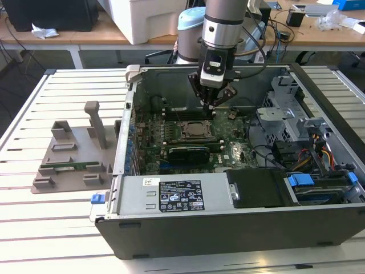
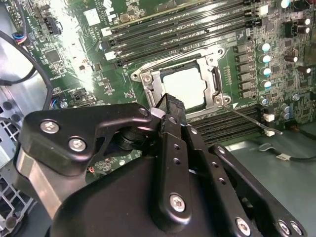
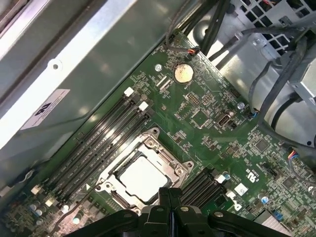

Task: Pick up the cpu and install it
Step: 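Install the first cpu locking lever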

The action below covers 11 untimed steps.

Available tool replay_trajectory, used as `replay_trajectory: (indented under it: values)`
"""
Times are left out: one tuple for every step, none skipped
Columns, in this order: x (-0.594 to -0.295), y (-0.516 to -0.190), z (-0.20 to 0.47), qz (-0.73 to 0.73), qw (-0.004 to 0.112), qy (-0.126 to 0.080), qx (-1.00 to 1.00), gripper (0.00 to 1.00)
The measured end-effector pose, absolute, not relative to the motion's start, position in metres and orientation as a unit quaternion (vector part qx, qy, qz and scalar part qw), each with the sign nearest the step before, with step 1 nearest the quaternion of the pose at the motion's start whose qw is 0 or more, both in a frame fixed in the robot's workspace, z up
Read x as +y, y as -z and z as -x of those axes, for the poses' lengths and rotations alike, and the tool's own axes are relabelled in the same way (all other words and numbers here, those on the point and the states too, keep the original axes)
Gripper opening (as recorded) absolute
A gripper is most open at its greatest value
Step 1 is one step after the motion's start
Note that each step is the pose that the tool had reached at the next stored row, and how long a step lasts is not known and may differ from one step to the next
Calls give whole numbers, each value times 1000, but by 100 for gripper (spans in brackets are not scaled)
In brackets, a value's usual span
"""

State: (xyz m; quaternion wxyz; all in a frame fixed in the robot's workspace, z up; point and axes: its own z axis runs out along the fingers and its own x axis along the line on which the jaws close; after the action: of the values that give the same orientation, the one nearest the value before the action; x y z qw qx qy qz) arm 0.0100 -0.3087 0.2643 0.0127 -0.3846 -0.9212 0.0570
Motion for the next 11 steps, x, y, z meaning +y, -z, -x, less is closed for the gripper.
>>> replay_trajectory:
  values:
    - [-309, -264, -10, 380, 12, -57, -923, 11]
    - [-309, -264, -10, 378, 12, -57, -924, 11]
    - [-309, -264, -10, 374, 12, -57, -926, 11]
    - [-309, -264, -10, 367, 12, -57, -928, 11]
    - [-309, -264, -10, 365, 11, -57, -929, 11]
    - [-309, -264, -10, 362, 11, -57, -930, 11]
    - [-309, -264, -10, 356, 11, -57, -933, 11]
    - [-309, -264, -10, 353, 11, -57, -934, 11]
    - [-309, -264, -10, 350, 11, -57, -935, 11]
    - [-309, -264, -10, 343, 10, -58, -938, 11]
    - [-309, -264, -10, 337, 10, -58, -940, 11]
